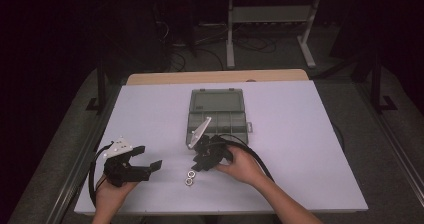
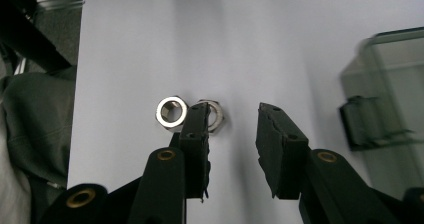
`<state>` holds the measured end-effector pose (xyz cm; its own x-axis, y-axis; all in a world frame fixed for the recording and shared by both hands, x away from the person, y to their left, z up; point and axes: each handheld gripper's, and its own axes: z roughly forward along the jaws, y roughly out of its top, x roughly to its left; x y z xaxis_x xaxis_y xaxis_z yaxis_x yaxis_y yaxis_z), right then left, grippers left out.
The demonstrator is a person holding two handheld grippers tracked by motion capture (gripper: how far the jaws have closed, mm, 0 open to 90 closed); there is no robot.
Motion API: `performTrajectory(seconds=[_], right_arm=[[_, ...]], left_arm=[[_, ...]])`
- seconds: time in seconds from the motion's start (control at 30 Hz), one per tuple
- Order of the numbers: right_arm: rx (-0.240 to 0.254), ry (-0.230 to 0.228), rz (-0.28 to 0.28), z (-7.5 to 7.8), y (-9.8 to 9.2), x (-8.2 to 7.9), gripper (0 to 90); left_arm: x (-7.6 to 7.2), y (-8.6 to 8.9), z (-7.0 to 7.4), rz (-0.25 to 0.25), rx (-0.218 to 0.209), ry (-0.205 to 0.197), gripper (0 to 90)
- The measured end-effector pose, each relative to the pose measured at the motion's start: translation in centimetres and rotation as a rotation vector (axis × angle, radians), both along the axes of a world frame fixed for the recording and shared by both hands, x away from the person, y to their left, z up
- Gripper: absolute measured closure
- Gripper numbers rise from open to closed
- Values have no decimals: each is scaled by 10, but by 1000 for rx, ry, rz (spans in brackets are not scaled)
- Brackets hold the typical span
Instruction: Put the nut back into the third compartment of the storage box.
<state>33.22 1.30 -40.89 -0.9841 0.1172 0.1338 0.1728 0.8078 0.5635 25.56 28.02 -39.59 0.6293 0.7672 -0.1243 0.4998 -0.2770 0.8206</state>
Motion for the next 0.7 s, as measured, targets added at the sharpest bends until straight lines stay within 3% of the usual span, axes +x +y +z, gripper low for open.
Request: performTrajectory(seconds=[0.2,0.7], right_arm=[[-30,31,31,-11,12,-6,651],[-84,-12,48,-20,23,-10,674]], left_arm=[[0,0,1,0,5,-1,154],[-1,0,1,-4,11,-4,154]])
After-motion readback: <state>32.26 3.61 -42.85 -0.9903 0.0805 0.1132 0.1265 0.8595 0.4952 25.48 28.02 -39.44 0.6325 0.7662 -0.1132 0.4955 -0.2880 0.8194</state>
